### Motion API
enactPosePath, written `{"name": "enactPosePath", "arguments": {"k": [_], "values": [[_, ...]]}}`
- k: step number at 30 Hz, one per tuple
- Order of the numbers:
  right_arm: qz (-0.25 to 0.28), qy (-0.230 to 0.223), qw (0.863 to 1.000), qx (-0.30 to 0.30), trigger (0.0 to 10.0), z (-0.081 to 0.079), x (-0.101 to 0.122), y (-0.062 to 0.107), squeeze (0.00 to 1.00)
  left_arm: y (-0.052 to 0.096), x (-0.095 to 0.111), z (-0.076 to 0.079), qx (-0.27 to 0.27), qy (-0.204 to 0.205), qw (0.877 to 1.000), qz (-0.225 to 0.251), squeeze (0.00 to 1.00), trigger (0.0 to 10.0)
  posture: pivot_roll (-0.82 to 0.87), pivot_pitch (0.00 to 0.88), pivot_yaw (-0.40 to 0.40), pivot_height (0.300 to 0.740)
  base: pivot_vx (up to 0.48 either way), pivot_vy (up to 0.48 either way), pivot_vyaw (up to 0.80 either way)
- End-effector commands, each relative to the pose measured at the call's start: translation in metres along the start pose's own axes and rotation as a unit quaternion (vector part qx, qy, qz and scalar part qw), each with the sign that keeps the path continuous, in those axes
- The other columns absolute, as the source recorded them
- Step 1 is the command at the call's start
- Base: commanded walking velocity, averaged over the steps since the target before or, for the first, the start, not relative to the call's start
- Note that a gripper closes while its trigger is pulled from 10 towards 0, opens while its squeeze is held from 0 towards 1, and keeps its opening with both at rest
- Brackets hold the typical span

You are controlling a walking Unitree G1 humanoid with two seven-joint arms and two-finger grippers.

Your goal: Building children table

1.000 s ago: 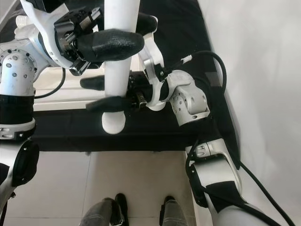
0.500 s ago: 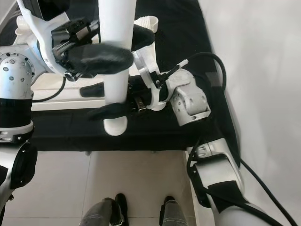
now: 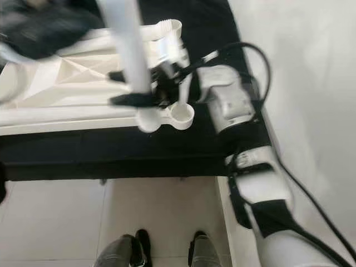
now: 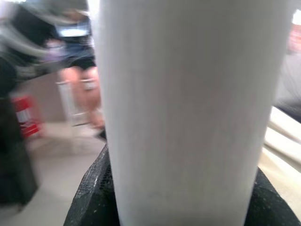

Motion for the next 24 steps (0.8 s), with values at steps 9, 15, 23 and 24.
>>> {"name": "enactPosePath", "arguments": {"k": [9,15,23,24], "values": [[0.023,0.005,0.999,-0.035,0.0,0.013,0.007,0.006,0.0,0.035,0.023,0.035,0.097,-0.019,0.994,-0.05,1.0,10.0,-0.06,0.271,0.046,0.74,0.0,0.0,0.0],[0.048,0.002,0.999,-0.013,0.0,0.01,0.01,0.013,0.0,0.054,-0.049,0.057,0.147,0.094,0.98,-0.096,1.0,10.0,-0.05,0.279,0.052,0.74,0.0,0.0,0.0],[0.009,0.027,0.999,-0.041,0.0,0.016,-0.002,0.02,0.0,0.041,-0.18,0.117,0.204,0.256,0.932,-0.158,0.0,10.0,-0.04,0.305,0.055,0.74,0.0,0.0,0.0],[0.009,0.027,0.999,-0.041,0.0,0.016,-0.002,0.02,0.0,0.041,-0.18,0.117,0.204,0.256,0.932,-0.158,0.0,10.0,-0.04,0.305,0.055,0.74,0.0,0.0,0.0]]}}
Point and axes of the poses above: a point about 5 cm out from each wrist's last joint towards the gripper, its own y axis pointing back from the gripper into the wrist, its own x axis along the axis of the wrist's last joint, z = x × y, the point moved 4 cm from there along -y, pointing out of the wrist towards the gripper, and after that the axes turned 6 degrees about -y, right-handed, at the moved point
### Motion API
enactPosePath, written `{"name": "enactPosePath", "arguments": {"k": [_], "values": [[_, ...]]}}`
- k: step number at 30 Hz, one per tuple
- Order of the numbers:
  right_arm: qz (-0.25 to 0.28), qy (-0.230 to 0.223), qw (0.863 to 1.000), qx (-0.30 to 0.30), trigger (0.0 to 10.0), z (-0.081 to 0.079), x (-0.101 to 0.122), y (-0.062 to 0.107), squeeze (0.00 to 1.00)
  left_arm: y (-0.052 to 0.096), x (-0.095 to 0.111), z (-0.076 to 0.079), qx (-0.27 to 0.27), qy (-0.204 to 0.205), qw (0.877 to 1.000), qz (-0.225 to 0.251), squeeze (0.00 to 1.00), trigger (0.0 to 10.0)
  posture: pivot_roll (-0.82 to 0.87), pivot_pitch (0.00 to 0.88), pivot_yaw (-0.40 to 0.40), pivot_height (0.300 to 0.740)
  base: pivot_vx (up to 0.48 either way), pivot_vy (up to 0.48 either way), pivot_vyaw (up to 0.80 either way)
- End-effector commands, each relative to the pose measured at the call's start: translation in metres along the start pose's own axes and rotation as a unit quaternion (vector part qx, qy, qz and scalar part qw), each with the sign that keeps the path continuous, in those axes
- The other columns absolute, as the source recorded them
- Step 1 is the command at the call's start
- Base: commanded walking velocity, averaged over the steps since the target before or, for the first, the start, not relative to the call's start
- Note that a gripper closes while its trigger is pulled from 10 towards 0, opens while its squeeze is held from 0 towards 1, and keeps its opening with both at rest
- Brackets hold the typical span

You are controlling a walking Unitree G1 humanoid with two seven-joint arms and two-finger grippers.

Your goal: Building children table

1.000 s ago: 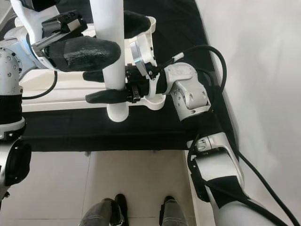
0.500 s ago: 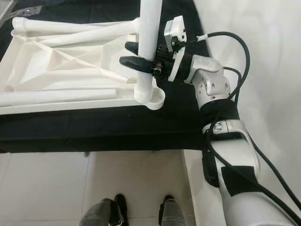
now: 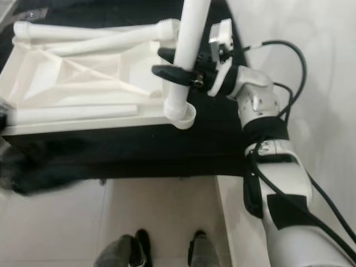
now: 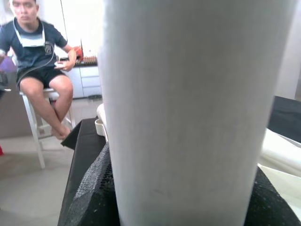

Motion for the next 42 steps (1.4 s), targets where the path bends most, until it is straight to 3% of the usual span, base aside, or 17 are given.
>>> {"name": "enactPosePath", "arguments": {"k": [1,2,4,5,9,14,20,24,33,38,42], "values": [[-0.017,0.007,1.0,0.001,0.0,0.0,-0.005,-0.001,0.0,-0.012,-0.016,0.007,0.01,0.003,1.0,-0.013,0.0,10.0,-0.04,0.305,0.055,0.74,0.0,0.0,0.0],[-0.019,0.006,1.0,0.008,1.0,-0.001,-0.005,0.001,0.0,-0.019,-0.029,0.014,0.014,0.012,1.0,-0.024,0.0,10.0,-0.03,0.312,0.056,0.74,0.0,0.0,0.0],[-0.02,0.005,1.0,0.013,1.0,-0.002,-0.005,0.003,0.0,-0.022,-0.037,0.019,0.017,0.016,0.999,-0.031,0.0,10.0,-0.03,0.312,0.056,0.74,0.0,0.0,0.0],[-0.02,0.002,1.0,0.02,10.0,-0.003,-0.004,0.005,0.0,-0.025,-0.045,0.029,0.012,0.022,0.999,-0.044,0.0,10.0,-0.03,0.322,0.058,0.74,0.0,0.0,0.0],[-0.015,-0.018,0.998,0.063,10.0,-0.008,0.002,0.016,0.0,-0.035,-0.06,0.049,0.025,0.036,0.998,-0.041,0.0,10.0,-0.02,0.337,0.063,0.74,0.0,0.0,0.0],[-0.012,-0.03,0.997,0.077,10.0,-0.008,0.005,0.02,0.0,-0.039,-0.063,0.047,0.053,0.037,0.997,-0.034,0.0,10.0,-0.02,0.347,0.063,0.74,0.0,0.0,0.0],[-0.019,-0.029,0.998,0.053,10.0,-0.002,0.003,0.019,0.0,-0.041,-0.067,0.05,0.073,0.026,0.996,-0.04,0.0,10.0,-0.02,0.359,0.065,0.74,0.0,0.0,0.0],[-0.003,-0.028,0.999,0.04,10.0,0.004,0.014,0.022,0.0,-0.042,-0.069,0.057,0.089,0.013,0.995,-0.044,0.0,10.0,0.0,0.374,0.064,0.74,0.0,0.0,0.0],[-0.001,-0.026,0.997,0.072,10.0,0.001,0.026,0.03,0.0,-0.043,-0.07,0.061,0.107,0.006,0.993,-0.04,0.0,10.0,0.0,0.387,0.065,0.74,0.0,0.0,0.0],[-0.035,-0.016,0.996,0.083,10.0,-0.002,0.022,0.03,0.0,-0.043,-0.07,0.063,0.106,0.006,0.994,-0.04,0.0,10.0,0.0,0.389,0.067,0.74,0.0,0.0,0.0],[-0.1,0.011,0.989,0.109,10.0,-0.01,0.009,0.026,0.0,-0.043,-0.071,0.064,0.108,0.005,0.993,-0.039,0.0,10.0,0.0,0.385,0.066,0.74,0.0,0.0,0.0]]}}
Point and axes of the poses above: a point about 5 cm out from each wrist's last joint towards the gripper, its own y axis pointing back from the gripper into the wrist, its own x axis along the axis of the wrist's last joint, z = x × y, the point moved 4 cm from there along -y, pointing out of the wrist towards the gripper, and after that the axes turned 6 degrees about -y, right-handed, at the moved point
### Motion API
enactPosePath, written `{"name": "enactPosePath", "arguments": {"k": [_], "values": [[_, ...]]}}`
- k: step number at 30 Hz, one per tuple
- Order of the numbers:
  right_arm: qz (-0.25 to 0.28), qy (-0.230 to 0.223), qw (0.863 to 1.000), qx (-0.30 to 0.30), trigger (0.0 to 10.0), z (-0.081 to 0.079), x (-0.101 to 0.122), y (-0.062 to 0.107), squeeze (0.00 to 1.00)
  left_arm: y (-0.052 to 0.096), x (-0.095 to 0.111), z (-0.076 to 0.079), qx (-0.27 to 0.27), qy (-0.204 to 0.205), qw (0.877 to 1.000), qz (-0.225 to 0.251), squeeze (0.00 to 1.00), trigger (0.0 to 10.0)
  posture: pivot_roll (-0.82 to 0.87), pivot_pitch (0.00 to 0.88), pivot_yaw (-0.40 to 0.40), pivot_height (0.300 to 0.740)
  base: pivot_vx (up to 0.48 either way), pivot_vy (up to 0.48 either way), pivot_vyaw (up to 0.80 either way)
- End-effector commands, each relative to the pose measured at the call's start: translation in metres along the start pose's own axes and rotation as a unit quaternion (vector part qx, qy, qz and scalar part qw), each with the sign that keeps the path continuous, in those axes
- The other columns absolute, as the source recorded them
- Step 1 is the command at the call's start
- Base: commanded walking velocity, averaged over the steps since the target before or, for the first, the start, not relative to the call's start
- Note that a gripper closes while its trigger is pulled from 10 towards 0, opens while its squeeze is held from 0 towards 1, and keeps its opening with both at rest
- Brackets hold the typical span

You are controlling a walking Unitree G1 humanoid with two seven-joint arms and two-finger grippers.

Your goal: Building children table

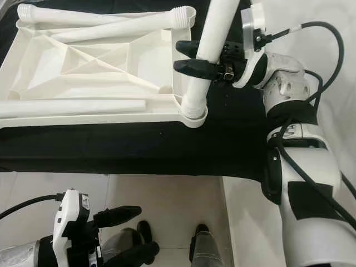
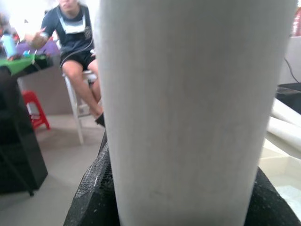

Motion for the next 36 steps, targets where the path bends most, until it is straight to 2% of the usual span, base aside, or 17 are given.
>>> {"name": "enactPosePath", "arguments": {"k": [1,13,14,16,18,22,27,30,33,36], "values": [[-0.039,-0.005,0.999,0.017,10.0,-0.006,-0.016,-0.003,0.0,0.001,-0.002,0.005,-0.001,-0.003,1.0,-0.007,0.0,10.0,0.0,0.385,0.066,0.74,0.0,0.0,0.0],[-0.073,-0.004,0.995,0.07,10.0,-0.015,-0.015,-0.022,0.0,-0.001,-0.003,0.005,0.002,-0.004,1.0,-0.003,0.0,10.0,0.0,0.382,0.058,0.74,0.0,0.0,0.0],[-0.095,0.004,0.989,0.111,10.0,-0.025,-0.016,-0.035,0.0,-0.001,-0.003,0.004,0.003,-0.004,1.0,-0.002,0.0,10.0,0.0,0.384,0.057,0.74,0.0,0.0,0.0],[-0.095,0.004,0.989,0.111,10.0,-0.025,-0.016,-0.035,0.0,-0.001,-0.003,0.004,0.003,-0.004,1.0,-0.002,0.0,10.0,0.0,0.384,0.057,0.74,0.0,0.0,0.0],[-0.115,0.014,0.982,0.148,10.0,-0.033,-0.017,-0.047,0.0,-0.001,-0.003,0.003,0.003,-0.005,1.0,-0.001,0.0,10.0,0.0,0.386,0.055,0.74,0.0,0.0,0.0],[-0.116,0.017,0.981,0.156,10.0,-0.034,-0.016,-0.053,0.0,-0.001,-0.003,0.003,0.004,-0.006,1.0,-0.001,0.0,10.0,0.01,0.385,0.053,0.74,0.0,0.0,0.0],[-0.053,0.008,0.992,0.115,10.0,-0.018,-0.006,-0.058,0.0,-0.001,-0.003,0.002,0.008,-0.007,1.0,-0.001,0.0,10.0,0.01,0.384,0.05,0.74,0.0,0.0,0.0],[-0.035,0.005,0.995,0.095,10.0,-0.012,-0.004,-0.056,0.0,-0.001,-0.003,0.001,0.008,-0.007,1.0,0.0,0.0,10.0,0.01,0.384,0.05,0.74,0.0,0.0,0.0],[-0.009,0.0,0.999,0.042,10.0,-0.002,-0.005,-0.051,0.0,-0.001,-0.003,0.001,0.008,-0.008,1.0,-0.001,0.0,10.0,0.0,0.384,0.055,0.74,0.0,0.0,0.0],[0.001,-0.002,1.0,0.029,10.0,-0.002,-0.006,-0.049,0.0,-0.001,-0.004,0.001,0.007,-0.008,1.0,-0.001,0.0,10.0,0.0,0.383,0.055,0.74,0.0,0.0,0.0]]}}
Point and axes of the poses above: a point about 5 cm out from each wrist's last joint towards the gripper, its own y axis pointing back from the gripper into the wrist, its own x axis along the axis of the wrist's last joint, z = x × y, the point moved 4 cm from there along -y, pointing out of the wrist towards the gripper, and after that the axes turned 6 degrees about -y, right-handed, at the moved point
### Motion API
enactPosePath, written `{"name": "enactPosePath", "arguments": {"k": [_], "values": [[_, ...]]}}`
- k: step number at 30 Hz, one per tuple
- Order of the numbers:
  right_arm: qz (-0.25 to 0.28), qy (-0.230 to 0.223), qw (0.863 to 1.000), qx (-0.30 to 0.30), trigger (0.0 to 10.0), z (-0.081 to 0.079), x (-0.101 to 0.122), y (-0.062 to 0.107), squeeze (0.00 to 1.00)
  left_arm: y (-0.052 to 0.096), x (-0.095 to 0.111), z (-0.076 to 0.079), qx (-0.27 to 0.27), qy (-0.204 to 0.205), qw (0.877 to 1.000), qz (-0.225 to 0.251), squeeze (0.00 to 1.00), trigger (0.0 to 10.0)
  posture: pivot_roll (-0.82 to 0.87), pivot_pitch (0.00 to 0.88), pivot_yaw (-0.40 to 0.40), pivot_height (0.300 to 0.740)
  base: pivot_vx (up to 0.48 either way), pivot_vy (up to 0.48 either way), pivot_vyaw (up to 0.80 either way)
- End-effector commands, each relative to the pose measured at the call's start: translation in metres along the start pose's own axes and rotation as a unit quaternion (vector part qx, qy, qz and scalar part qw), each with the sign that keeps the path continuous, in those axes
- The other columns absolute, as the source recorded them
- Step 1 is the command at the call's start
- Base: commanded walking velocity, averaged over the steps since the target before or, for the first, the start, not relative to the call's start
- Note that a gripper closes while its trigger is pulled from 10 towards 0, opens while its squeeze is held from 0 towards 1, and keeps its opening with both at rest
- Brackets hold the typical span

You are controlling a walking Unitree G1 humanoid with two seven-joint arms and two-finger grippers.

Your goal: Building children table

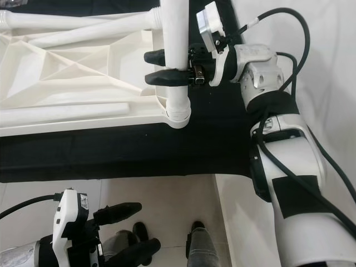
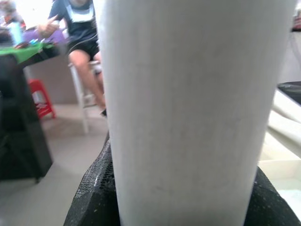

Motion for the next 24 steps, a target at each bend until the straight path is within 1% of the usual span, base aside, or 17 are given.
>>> {"name": "enactPosePath", "arguments": {"k": [1,3,5,8,11,12,14,17,21,23,24], "values": [[0.006,-0.006,1.0,-0.004,10.0,-0.001,-0.008,-0.005,0.0,0.001,-0.005,0.002,-0.003,0.004,1.0,-0.013,0.0,10.0,0.0,0.383,0.055,0.74,0.0,0.0,0.0],[0.008,-0.009,1.0,-0.017,10.0,-0.001,-0.014,-0.003,0.0,0.001,-0.006,0.002,-0.004,0.004,1.0,-0.014,0.0,10.0,0.0,0.383,0.057,0.74,0.0,0.0,0.0],[0.008,-0.009,1.0,-0.017,10.0,-0.001,-0.014,-0.003,0.0,0.001,-0.006,0.002,-0.004,0.004,1.0,-0.014,0.0,10.0,0.0,0.383,0.057,0.74,0.0,0.0,0.0],[0.011,-0.007,1.0,-0.023,10.0,-0.004,-0.024,-0.003,0.0,0.001,-0.006,0.001,-0.004,0.002,1.0,-0.014,0.0,10.0,0.0,0.381,0.059,0.74,0.0,0.0,0.0],[0.013,-0.007,1.0,-0.022,10.0,-0.005,-0.026,-0.003,0.0,0.0,-0.006,0.001,-0.005,0.002,1.0,-0.014,0.0,10.0,0.0,0.381,0.059,0.74,0.0,0.0,0.0],[0.012,-0.004,1.0,-0.009,10.0,-0.009,-0.03,-0.004,0.0,0.0,-0.006,0.001,-0.004,0.002,1.0,-0.014,0.0,10.0,0.0,0.379,0.059,0.74,0.0,0.0,0.0],[0.004,-0.005,0.999,0.045,10.0,-0.022,-0.035,-0.005,0.0,0.0,-0.006,0.0,-0.005,0.002,1.0,-0.014,0.0,10.0,0.0,0.378,0.06,0.74,0.0,0.0,0.0],[0.008,-0.025,0.996,0.09,10.0,-0.033,-0.031,-0.006,0.0,0.0,-0.006,0.0,-0.004,0.001,1.0,-0.014,0.0,10.0,0.0,0.381,0.062,0.74,0.0,0.0,0.0],[0.012,-0.046,0.992,0.113,10.0,-0.036,-0.022,-0.009,0.0,0.0,-0.006,0.0,-0.005,0.002,1.0,-0.013,0.0,10.0,0.0,0.381,0.056,0.74,0.0,0.0,0.0],[-0.003,-0.052,0.991,0.124,10.0,-0.037,-0.021,-0.015,0.0,0.001,-0.006,0.001,-0.005,0.002,1.0,-0.013,0.0,10.0,0.01,0.381,0.053,0.74,0.0,0.0,0.0],[-0.003,-0.052,0.991,0.124,10.0,-0.037,-0.021,-0.015,0.0,0.001,-0.006,0.001,-0.005,0.002,1.0,-0.013,0.0,10.0,0.01,0.381,0.053,0.74,0.0,0.0,0.0]]}}
Point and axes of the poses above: a point about 5 cm out from each wrist's last joint towards the gripper, its own y axis pointing back from the gripper into the wrist, its own x axis along the axis of the wrist's last joint, z = x × y, the point moved 4 cm from there along -y, pointing out of the wrist towards the gripper, and after that the axes turned 6 degrees about -y, right-handed, at the moved point
